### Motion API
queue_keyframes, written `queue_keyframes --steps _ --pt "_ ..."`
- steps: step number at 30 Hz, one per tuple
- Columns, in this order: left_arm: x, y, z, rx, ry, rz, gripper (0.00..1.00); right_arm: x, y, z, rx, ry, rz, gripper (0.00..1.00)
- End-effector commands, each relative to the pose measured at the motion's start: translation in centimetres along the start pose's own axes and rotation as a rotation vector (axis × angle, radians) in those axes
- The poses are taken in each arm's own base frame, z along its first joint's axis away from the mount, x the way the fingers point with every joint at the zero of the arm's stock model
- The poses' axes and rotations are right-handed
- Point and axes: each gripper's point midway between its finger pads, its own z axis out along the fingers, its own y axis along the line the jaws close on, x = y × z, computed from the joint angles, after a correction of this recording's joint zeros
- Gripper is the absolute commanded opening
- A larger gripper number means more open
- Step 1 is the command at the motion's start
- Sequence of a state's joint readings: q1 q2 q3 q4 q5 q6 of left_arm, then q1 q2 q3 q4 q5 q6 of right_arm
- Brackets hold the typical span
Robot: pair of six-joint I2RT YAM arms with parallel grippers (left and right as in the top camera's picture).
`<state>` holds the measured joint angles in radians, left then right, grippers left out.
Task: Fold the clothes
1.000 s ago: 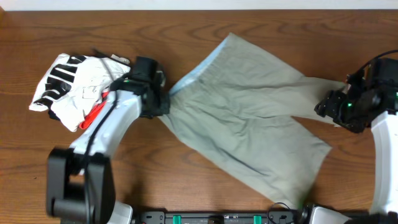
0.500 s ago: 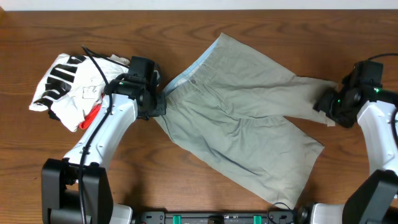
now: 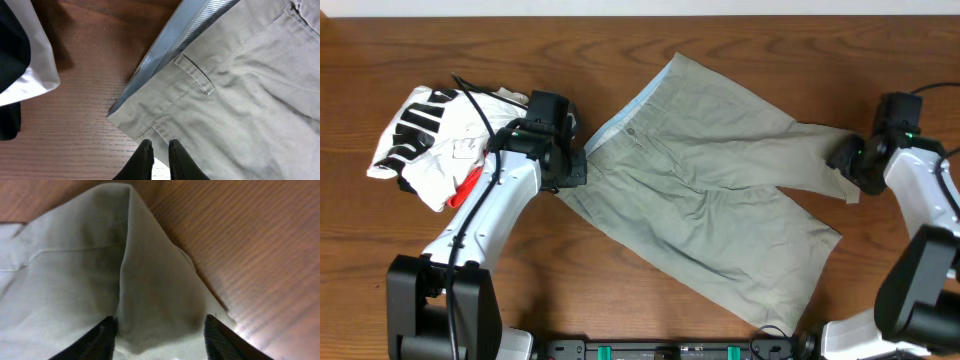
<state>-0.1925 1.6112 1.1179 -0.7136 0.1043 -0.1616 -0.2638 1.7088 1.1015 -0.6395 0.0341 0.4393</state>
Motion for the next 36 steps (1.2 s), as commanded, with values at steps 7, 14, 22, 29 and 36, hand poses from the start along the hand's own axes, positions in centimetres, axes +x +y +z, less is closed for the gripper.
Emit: queue_keyframes --steps 7,14,22,29,36 --pt "-0.2 0.2 -0.1 -0.011 -0.005 -0.012 0.17 -1.8 1.1 -4.0 -0.044 -0.114 -0.067 0.01" --pt "-0.7 0.0 -0.1 -0.006 -0.025 -0.011 0.21 -2.6 4.9 -14.7 -0.317 -0.331 -0.26 0.01" --pt "-0.7 0.0 -0.1 -0.006 -0.026 -0.011 0.27 -0.6 3.3 -17.0 -0.283 -0.329 -0.298 0.01" --pt "-0.7 0.0 -0.1 -0.006 -0.026 -0.011 0.29 -0.1 5.0 -17.4 -0.399 -0.289 -0.192 0.01" --pt "-0.7 0.0 -0.1 -0.005 -0.028 -0.011 0.31 -4.2 1.4 -16.7 -0.232 -0.412 -0.001 0.01"
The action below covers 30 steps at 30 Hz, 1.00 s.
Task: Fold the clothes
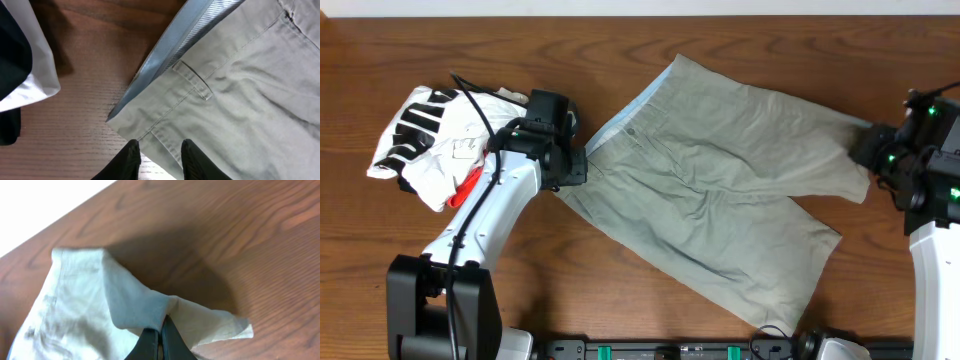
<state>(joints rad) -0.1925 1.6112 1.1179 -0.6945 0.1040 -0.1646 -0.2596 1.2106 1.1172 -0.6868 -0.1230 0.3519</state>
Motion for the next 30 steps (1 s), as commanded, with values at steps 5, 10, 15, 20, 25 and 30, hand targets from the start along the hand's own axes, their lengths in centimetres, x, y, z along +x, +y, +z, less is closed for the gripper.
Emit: queue_keyframes --steps 5,10,15,20,25,30 --pt "-0.3 0.1 -0.1 -0.009 -0.012 -0.009 0.33 -2.1 -6.3 3.6 0.231 -0.043 0.123 0.08" --pt "-0.3 0.1 -0.1 -0.009 -0.011 -0.009 0.34 -0.5 -9.7 8.9 0.282 0.055 0.174 0.49" --pt "-0.3 0.1 -0.1 -0.009 -0.01 -0.009 0.38 3.2 -11.1 10.6 0.252 0.222 0.244 0.59" --pt "-0.3 0.1 -0.1 -0.009 -0.012 -0.008 0.46 4.2 -11.2 9.4 0.263 0.265 0.248 0.63" --pt "-0.3 0.1 -0.1 -0.009 -0.012 -0.009 0.51 3.7 -10.4 7.7 0.242 0.248 0.246 0.61" --pt "-0.4 0.1 -0.1 -0.008 -0.016 -0.009 0.52 7.0 -10.4 6.8 0.272 0.37 0.259 0.62"
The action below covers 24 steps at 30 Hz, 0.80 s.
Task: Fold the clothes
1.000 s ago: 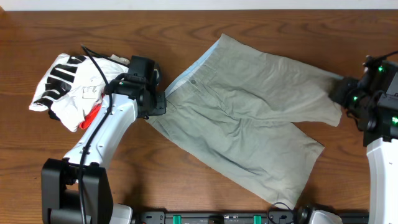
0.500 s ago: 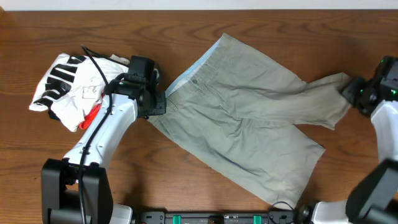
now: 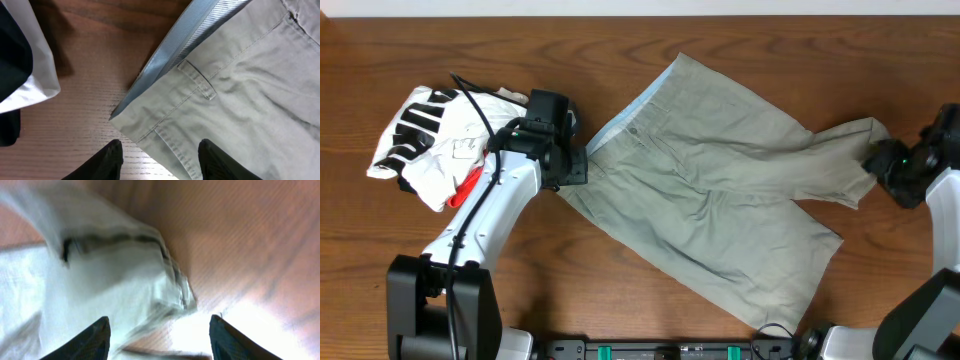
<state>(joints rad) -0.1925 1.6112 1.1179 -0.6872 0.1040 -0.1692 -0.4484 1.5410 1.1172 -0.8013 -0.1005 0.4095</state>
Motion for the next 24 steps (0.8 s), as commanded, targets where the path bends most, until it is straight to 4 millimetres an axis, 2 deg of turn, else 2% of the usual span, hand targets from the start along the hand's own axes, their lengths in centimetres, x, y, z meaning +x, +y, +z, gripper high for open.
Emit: queue_keyframes --steps 1,6,11,16,24 --pt "-0.3 0.1 -0.1 -0.01 -0.009 -0.004 0.52 1.6 -0.7 0.4 0.029 0.045 -0.008 0.61" --pt "-0.2 0.1 -0.1 -0.01 -0.008 -0.004 0.53 5.0 -2.7 3.1 0.071 0.109 -0.001 0.54" --pt "-0.5 0.1 -0.1 -0.008 -0.017 -0.004 0.6 5.1 -2.0 4.6 0.001 0.079 -0.002 0.52" --pt "-0.5 0.1 -0.1 -0.007 -0.019 -0.004 0.6 4.8 -1.9 5.6 -0.023 0.032 0.059 0.56" --pt "-0.5 0.0 -0.1 -0.006 -0.02 -0.004 0.61 6.3 -2.2 7.6 -0.059 0.023 0.117 0.54"
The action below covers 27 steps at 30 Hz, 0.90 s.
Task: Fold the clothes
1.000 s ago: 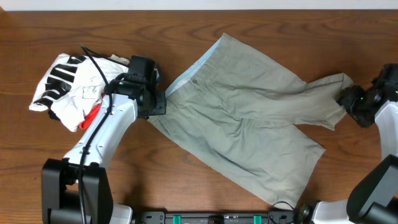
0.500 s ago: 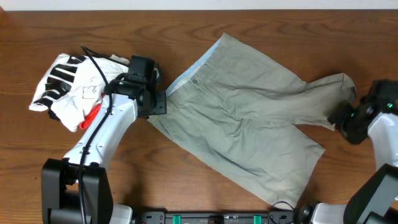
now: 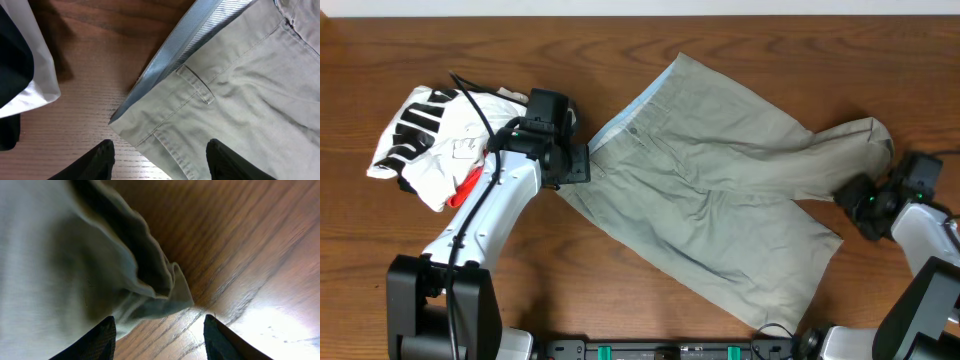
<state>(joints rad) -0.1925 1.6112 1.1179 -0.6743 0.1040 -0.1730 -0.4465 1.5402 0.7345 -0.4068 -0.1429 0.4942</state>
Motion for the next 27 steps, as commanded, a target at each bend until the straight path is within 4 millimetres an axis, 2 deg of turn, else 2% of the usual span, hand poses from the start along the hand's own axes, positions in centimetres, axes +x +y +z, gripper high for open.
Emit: queue_keyframes --steps 1,5,9,11,13,19,21,24,27 --pt "-0.2 0.1 -0.1 -0.009 -0.007 -0.001 0.62 0.6 0.1 0.6 -0.017 0.008 0.04 0.54" --pt "-0.2 0.1 -0.1 -0.01 -0.007 -0.001 0.61 -0.3 0.4 0.5 -0.032 -0.031 0.053 0.5" --pt "-0.1 0.1 -0.1 -0.01 -0.003 -0.002 0.62 -0.6 -0.1 0.6 0.0 -0.052 0.094 0.38" --pt "-0.1 0.2 -0.1 -0.011 0.0 -0.002 0.62 -0.6 -0.2 0.7 0.001 -0.053 0.094 0.38" --pt "0.0 0.2 -0.1 -0.012 0.002 -0.001 0.62 -0.1 -0.5 0.9 0.009 -0.041 0.096 0.42" --pt "0.0 0.2 -0.1 -0.012 0.002 -0.001 0.62 0.9 -1.3 2.1 0.017 -0.027 0.098 0.42" --pt "0.0 0.2 -0.1 -0.012 0.003 -0.002 0.62 0.8 -1.2 2.4 0.015 -0.031 0.097 0.35" --pt "0.1 0.2 -0.1 -0.013 0.006 -0.002 0.62 0.1 -0.9 2.5 0.0 -0.055 0.084 0.18" --pt "0.2 0.2 -0.1 -0.013 0.008 -0.002 0.62 -0.4 0.9 1.7 -0.079 -0.054 0.023 0.03"
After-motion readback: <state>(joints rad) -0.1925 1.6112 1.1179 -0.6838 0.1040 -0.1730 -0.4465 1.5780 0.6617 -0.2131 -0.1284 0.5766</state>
